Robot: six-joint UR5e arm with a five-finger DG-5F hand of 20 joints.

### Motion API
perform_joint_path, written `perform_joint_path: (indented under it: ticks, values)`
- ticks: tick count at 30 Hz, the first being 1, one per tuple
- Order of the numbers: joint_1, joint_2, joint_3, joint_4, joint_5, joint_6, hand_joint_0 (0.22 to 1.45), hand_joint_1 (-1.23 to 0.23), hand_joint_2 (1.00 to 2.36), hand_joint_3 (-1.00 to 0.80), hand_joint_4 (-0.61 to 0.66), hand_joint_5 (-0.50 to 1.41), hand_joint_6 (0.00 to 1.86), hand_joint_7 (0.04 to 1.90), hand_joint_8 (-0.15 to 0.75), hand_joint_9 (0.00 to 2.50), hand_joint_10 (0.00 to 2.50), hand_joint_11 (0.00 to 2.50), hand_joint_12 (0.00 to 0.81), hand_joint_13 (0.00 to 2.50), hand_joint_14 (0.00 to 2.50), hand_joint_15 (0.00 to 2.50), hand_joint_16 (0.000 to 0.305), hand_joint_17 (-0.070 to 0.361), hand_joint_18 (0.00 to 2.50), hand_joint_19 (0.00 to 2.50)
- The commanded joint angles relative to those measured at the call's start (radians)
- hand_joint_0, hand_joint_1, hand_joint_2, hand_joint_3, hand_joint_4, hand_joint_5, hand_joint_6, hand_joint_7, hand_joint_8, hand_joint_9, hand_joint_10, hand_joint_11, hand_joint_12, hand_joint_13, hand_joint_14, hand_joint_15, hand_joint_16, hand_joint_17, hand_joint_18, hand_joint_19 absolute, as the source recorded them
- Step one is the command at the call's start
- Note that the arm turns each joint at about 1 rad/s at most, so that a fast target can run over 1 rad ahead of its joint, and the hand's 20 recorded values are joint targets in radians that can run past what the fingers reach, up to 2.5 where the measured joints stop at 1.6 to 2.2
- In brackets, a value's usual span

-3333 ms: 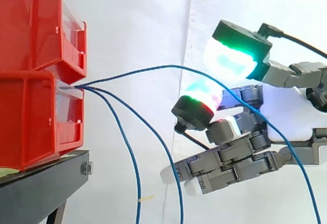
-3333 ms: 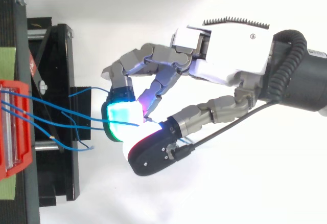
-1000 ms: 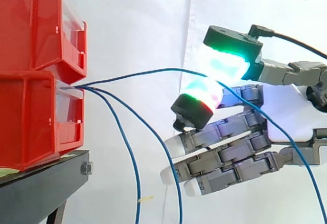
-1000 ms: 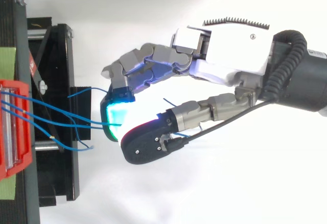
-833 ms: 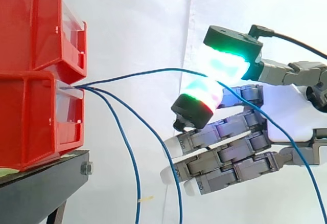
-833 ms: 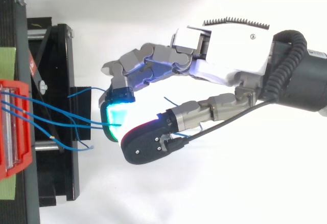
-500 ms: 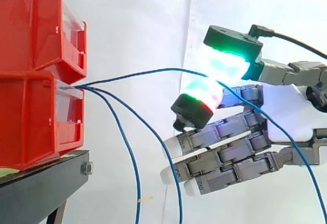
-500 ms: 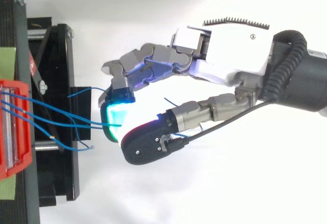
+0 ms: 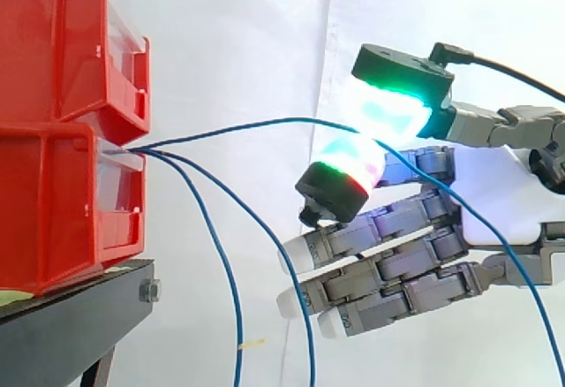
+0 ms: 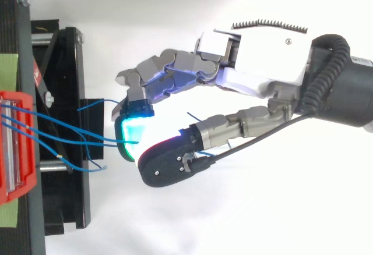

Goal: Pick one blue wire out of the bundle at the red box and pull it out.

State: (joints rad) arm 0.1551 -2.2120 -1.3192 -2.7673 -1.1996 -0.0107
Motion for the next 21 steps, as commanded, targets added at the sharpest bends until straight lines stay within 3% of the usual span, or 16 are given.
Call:
perform_joint_path:
  ticks: [1,21]
  values:
    - [0.001,0.000,0.000,0.000,0.000,0.000,0.64,-0.79,1.01,-0.26,-0.01,-0.09,0.86,1.25,0.229,0.53,0.01,0.29,0.364,0.21,0.00,0.13,0.059,0.133,0.11,0.05]
    - [0.000,0.000,0.000,0.000,0.000,0.000,0.64,-0.77,1.01,-0.27,-0.01,-0.10,0.88,1.19,0.228,0.45,0.01,0.26,0.364,0.16,0.00,0.14,0.058,0.131,0.06,0.09]
